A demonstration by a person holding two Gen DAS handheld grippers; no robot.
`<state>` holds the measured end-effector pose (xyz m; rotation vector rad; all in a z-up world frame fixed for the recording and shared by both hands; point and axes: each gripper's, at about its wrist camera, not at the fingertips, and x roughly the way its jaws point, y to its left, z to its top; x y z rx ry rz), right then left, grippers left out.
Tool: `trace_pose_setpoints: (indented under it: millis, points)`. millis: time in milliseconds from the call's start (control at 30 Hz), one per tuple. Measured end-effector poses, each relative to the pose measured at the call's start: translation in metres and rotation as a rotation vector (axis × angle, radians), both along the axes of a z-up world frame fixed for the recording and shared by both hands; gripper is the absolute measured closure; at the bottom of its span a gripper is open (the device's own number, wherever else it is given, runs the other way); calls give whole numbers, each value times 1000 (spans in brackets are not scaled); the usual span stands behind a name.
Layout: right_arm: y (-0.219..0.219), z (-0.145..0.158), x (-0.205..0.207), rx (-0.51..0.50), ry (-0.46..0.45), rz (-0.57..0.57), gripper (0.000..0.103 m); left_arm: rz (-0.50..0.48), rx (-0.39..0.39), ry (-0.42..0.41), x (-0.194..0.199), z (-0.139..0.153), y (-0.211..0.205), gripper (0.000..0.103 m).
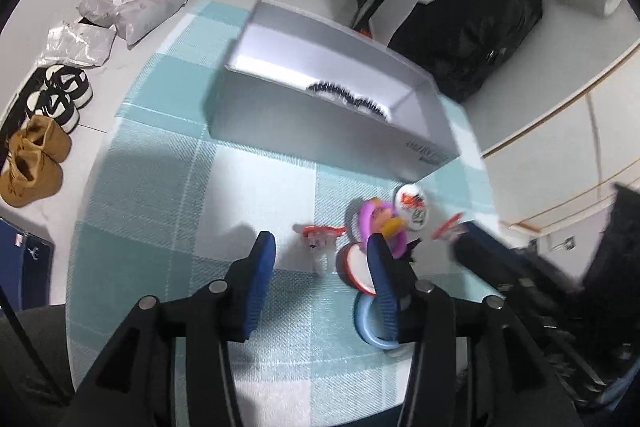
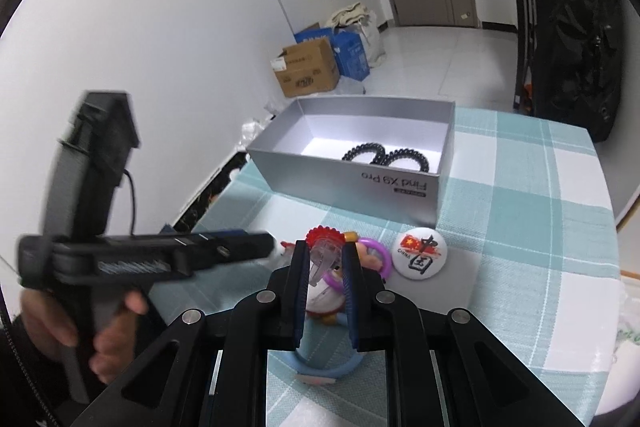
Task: Organize jewelry
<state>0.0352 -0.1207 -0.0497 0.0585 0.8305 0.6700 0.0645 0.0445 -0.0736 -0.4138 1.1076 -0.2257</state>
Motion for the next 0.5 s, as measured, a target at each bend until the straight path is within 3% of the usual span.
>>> trace_pose_setpoints:
  millis: [267, 367, 500]
  points:
    - [-19, 8, -1, 51, -6, -26, 88, -36, 86, -7, 5, -9, -14, 62]
    - [-24, 9, 1, 67, -4, -33, 88, -55, 140, -19, 6, -11, -20, 83]
    - [-29, 12, 2, 82, -3, -42, 88, -62, 186, -30, 7, -12, -22, 85]
